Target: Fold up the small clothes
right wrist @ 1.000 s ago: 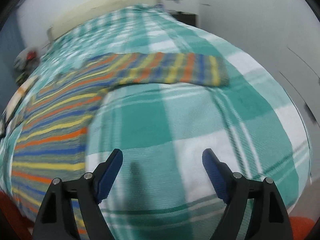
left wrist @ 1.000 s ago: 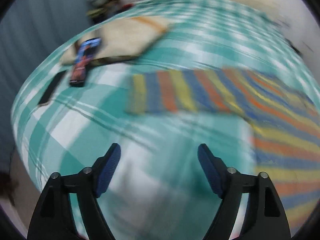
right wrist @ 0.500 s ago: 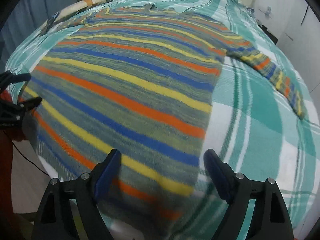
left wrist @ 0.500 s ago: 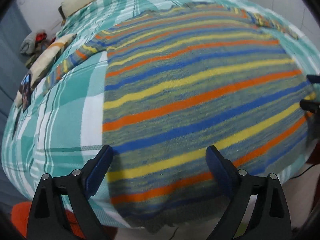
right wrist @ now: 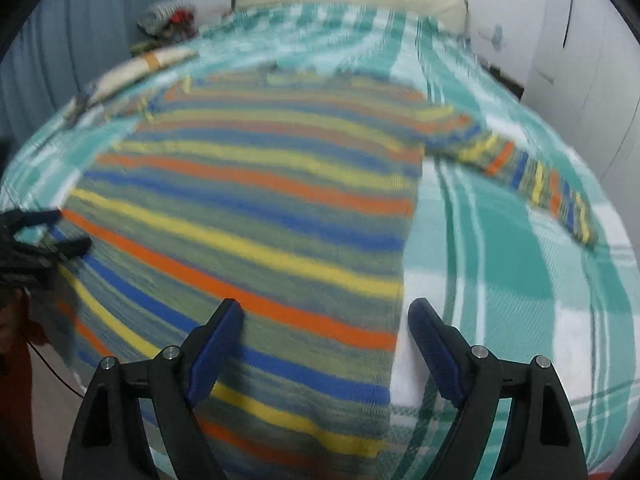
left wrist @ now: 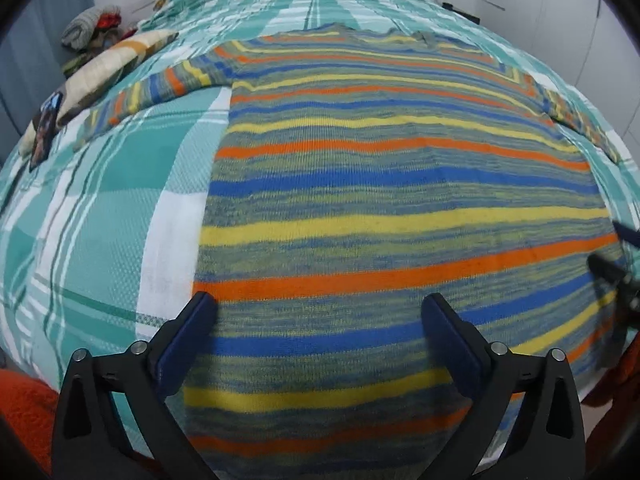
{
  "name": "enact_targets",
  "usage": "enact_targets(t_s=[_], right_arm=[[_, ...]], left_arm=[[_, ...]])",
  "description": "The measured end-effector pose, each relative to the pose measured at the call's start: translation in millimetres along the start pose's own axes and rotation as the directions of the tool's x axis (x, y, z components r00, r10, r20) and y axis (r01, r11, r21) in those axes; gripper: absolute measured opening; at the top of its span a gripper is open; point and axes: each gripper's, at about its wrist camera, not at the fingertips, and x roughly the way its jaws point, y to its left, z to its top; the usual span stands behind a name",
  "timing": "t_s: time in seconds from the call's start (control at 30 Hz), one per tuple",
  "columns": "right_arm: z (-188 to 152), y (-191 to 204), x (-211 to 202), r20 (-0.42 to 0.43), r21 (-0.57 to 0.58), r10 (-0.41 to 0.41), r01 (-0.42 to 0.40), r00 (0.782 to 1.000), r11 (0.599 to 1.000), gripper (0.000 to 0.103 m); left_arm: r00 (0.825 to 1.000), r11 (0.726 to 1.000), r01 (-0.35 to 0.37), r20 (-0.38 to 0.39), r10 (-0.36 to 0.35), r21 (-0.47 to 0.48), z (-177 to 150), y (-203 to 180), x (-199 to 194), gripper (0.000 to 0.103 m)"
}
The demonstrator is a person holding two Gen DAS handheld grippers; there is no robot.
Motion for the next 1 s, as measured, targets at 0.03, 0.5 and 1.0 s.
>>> enact_targets(t_s=[0.03, 0.5, 1.0], right_arm=[[-5, -1, 5, -0.018, 0.009, 0.015, -0.014, 1.0, 1.0, 0.094], [-16, 0, 17, -0.029, -0.004, 0.02, -0.02, 0.999, 1.0, 0.103], [-12, -2, 17, -0.062, 0.022, 0.023, -0.022, 0.998, 1.0, 0.103]], left_arm=[[1.0, 1.0, 0.003, -0.002, -0.003, -0.002, -1, 1, 1, 0.103], [0.999, 1.0, 0.022, -0.027, -0.022, 0.008, -1, 1, 3, 0.103], [0.998, 0.998, 0.057, -0.01, -0.057, 0.015, 3, 7, -13, 0.102]])
